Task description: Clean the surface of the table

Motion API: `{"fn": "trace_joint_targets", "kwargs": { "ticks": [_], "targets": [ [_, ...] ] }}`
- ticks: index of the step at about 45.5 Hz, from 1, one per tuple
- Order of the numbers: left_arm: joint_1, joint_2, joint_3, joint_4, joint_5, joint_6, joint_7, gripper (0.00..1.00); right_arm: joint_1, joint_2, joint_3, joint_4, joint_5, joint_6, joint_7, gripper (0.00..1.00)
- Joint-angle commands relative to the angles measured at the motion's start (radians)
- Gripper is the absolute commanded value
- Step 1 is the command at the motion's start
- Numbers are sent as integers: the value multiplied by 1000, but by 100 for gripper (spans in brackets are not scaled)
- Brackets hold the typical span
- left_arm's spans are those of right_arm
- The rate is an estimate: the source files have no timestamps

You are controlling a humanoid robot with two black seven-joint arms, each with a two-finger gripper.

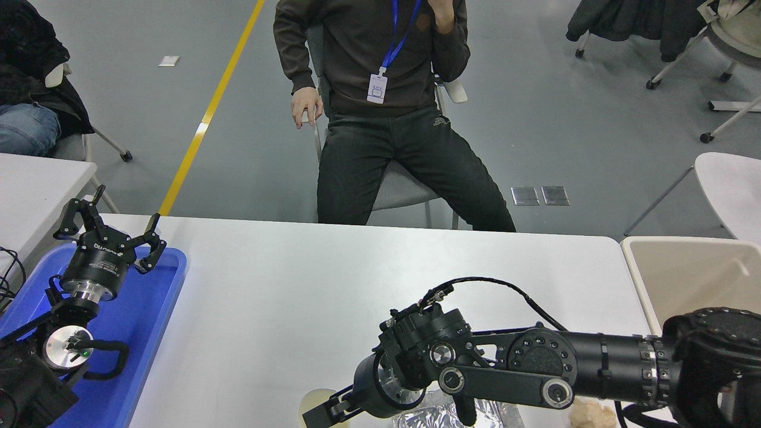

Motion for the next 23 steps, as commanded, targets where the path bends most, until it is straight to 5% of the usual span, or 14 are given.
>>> {"fn": "trace_joint_targets", "kwargs": {
  "ticks": [1,23],
  "targets": [
    [0,0,0,0,0,0,0,100,-13,7,-27,-85,-2,-74,-4,100],
    [0,-1,0,0,0,0,0,100,-13,7,-58,-47,4,-65,7,99]
  ]
}}
